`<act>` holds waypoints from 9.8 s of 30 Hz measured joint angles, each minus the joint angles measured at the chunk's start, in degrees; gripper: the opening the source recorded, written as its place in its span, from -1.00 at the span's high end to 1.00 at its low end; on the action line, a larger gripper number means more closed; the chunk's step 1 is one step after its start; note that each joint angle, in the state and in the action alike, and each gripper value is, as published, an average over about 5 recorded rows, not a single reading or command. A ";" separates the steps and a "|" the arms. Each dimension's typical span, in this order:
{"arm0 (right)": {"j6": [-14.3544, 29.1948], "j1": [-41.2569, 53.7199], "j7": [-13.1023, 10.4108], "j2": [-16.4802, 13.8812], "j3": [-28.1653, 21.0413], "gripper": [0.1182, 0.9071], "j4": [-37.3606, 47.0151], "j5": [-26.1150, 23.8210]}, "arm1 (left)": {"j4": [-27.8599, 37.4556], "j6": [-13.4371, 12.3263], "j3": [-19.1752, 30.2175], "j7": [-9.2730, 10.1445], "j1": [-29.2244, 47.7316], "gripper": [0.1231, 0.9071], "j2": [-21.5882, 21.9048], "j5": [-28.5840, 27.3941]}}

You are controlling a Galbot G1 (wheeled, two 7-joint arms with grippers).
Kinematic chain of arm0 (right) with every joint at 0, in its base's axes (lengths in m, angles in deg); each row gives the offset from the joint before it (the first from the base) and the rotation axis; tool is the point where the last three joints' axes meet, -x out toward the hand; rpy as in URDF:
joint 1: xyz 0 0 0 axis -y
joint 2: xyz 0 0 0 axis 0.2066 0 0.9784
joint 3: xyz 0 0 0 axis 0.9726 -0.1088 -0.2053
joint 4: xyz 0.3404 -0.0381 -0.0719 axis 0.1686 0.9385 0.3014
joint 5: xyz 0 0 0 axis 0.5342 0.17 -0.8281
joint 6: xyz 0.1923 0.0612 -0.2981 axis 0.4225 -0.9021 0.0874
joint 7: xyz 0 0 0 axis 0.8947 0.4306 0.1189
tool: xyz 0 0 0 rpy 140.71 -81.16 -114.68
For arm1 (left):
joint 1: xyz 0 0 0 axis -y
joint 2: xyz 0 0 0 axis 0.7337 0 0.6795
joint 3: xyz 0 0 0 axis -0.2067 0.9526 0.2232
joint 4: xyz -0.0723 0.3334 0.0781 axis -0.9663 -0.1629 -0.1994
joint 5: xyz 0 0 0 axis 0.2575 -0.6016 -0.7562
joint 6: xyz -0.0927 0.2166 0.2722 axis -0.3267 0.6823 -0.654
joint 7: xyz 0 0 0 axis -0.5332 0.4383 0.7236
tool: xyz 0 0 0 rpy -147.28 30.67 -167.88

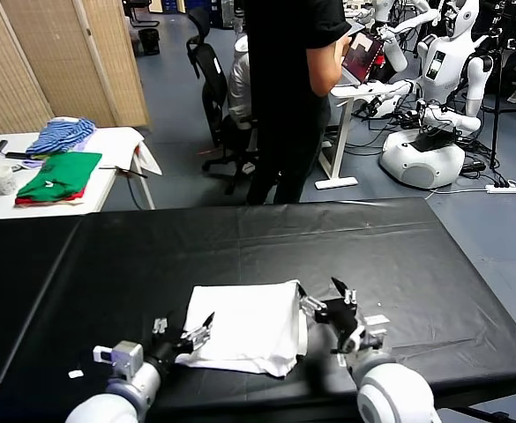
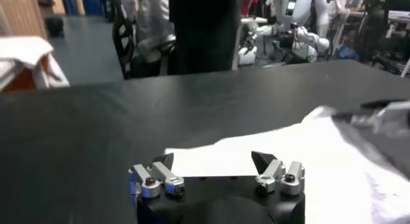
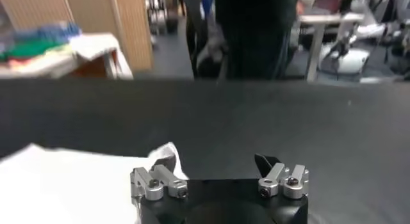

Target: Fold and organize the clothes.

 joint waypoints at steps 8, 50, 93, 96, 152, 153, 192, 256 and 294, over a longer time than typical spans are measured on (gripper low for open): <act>-1.02 -3.80 -0.35 0.16 0.99 -1.00 -5.29 -0.41 | 2.25 -2.31 -2.76 -1.22 -0.30 -1.00 -0.68 6.20; -3.31 -9.11 -1.14 1.48 4.60 -1.00 -9.15 -0.57 | 6.03 4.57 -1.07 -7.08 0.86 0.75 -2.68 15.91; -3.14 -8.38 -1.96 2.82 5.91 -1.00 -6.66 -0.23 | 1.68 -13.25 -4.98 -8.85 -2.69 0.80 7.02 -51.94; -3.17 -8.65 -2.15 3.15 5.83 -1.00 -6.87 -0.30 | 2.74 -16.02 0.91 -9.88 -1.83 0.80 6.79 -52.15; -6.12 -9.13 -2.94 3.46 6.79 -1.00 -9.22 12.60 | -0.33 6.61 15.17 2.40 12.63 -1.00 2.83 9.15; -6.09 -8.71 -2.94 3.41 6.56 -1.00 -8.66 12.88 | -0.89 5.74 14.37 2.88 12.13 -1.00 3.05 9.95; -3.06 7.60 1.64 2.55 -10.66 -0.29 13.62 7.68 | -5.91 3.96 -2.14 7.81 -0.36 -1.00 -0.25 -11.30; 21.64 -12.14 5.82 5.11 9.60 -1.00 1.19 -10.28 | -6.39 -27.58 -4.79 -3.72 -12.61 -1.00 -12.68 -17.30; 23.06 -19.24 5.51 12.24 10.18 -1.00 -2.43 -16.17 | -3.65 -30.13 -1.86 -7.14 -9.93 -1.00 -10.27 -16.74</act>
